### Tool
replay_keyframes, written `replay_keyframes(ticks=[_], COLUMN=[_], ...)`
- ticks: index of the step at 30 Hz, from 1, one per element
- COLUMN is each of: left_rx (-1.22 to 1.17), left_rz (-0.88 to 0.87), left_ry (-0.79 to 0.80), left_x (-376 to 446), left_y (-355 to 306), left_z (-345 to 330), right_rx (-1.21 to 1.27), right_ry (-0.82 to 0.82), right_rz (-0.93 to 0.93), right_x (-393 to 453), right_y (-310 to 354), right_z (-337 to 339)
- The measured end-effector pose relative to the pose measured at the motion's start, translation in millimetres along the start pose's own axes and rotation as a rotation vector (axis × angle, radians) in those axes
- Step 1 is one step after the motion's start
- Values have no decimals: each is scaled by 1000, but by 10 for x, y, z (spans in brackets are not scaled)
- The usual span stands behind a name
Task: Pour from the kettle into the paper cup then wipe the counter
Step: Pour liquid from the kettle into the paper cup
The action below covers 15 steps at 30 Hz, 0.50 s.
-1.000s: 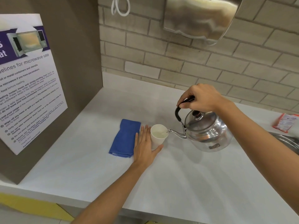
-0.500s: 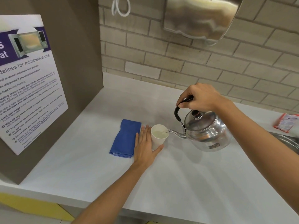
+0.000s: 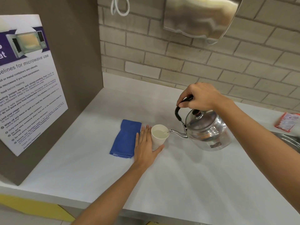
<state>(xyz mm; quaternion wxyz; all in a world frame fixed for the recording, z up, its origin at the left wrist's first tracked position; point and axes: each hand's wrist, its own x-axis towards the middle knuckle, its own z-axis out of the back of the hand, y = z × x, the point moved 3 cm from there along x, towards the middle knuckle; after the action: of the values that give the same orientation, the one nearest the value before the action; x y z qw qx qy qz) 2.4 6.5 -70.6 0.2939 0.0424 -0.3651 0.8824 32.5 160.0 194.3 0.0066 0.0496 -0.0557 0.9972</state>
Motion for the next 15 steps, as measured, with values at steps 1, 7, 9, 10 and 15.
replay_keyframes(ticks=[1,7,9,10,15], left_rx=[0,-2,-2,0,4], left_rz=[0,3,3,2,1], left_ry=[0,-4,-5,-6,-1], left_x=[0,-1,-1,-2,0], left_y=[1,0,-5,-5,-4], left_z=[2,6,5,6,-2], right_rx=[-2,-9,-11,-13,-20], right_ry=[0,4,4,4,-6], right_rz=[0,4,5,4,12], right_x=[4,30,33,35,44], right_y=[0,7,7,5,9], right_z=[0,-4,-3,-2,-8])
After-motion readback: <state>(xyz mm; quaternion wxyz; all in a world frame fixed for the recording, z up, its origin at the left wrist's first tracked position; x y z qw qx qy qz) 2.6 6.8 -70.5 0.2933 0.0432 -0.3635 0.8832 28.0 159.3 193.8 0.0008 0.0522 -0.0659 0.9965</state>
